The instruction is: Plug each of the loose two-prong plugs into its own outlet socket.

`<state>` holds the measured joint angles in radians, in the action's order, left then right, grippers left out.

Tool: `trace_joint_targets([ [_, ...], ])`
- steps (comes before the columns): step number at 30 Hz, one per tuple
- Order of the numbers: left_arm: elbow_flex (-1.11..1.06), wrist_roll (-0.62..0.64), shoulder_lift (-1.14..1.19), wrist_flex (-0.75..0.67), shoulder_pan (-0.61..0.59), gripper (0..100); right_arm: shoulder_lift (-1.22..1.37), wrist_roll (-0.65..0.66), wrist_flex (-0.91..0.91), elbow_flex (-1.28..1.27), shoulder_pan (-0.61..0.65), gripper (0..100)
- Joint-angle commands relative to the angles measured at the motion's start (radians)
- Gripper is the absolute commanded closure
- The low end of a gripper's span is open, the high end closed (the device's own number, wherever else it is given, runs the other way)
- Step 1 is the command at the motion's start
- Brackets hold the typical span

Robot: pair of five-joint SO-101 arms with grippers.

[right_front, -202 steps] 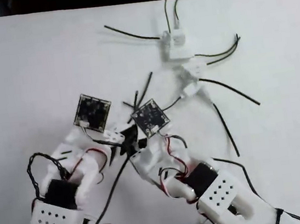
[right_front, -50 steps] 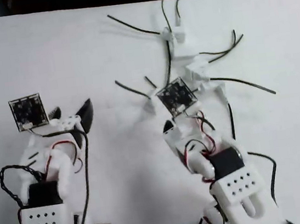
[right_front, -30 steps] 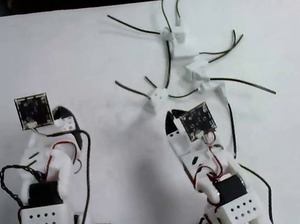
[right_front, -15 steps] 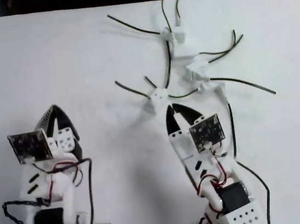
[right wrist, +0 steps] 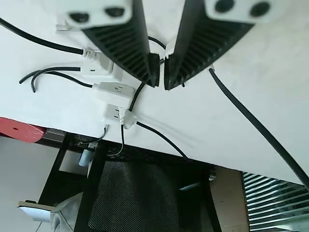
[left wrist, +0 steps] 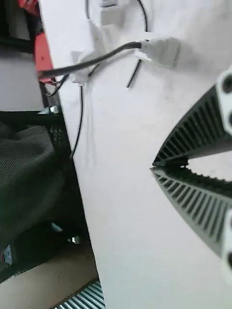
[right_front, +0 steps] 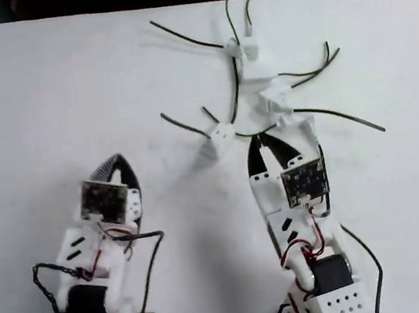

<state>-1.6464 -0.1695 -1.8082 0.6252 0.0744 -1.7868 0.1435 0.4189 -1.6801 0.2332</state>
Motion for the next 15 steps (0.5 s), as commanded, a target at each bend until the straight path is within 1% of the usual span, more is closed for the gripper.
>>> trace_joint_targets([
  [1,-0.048,-0.089,-0.008,-0.017,0.013,98,-0.016,0.003,0.051,-0.009,-0.012,98.1],
  [9,-0.046,-0.087,-0.01,0.091,-0.036,98,-0.016,0.003,0.364,-0.009,-0.012,98.1],
  [12,-0.046,-0.091,-0.01,0.19,-0.036,98,-0.016,0.003,0.496,-0.009,-0.012,98.1],
  [15,-0.046,-0.094,-0.01,0.322,-0.036,98,-0.016,0.003,0.619,-0.009,-0.012,98.1],
])
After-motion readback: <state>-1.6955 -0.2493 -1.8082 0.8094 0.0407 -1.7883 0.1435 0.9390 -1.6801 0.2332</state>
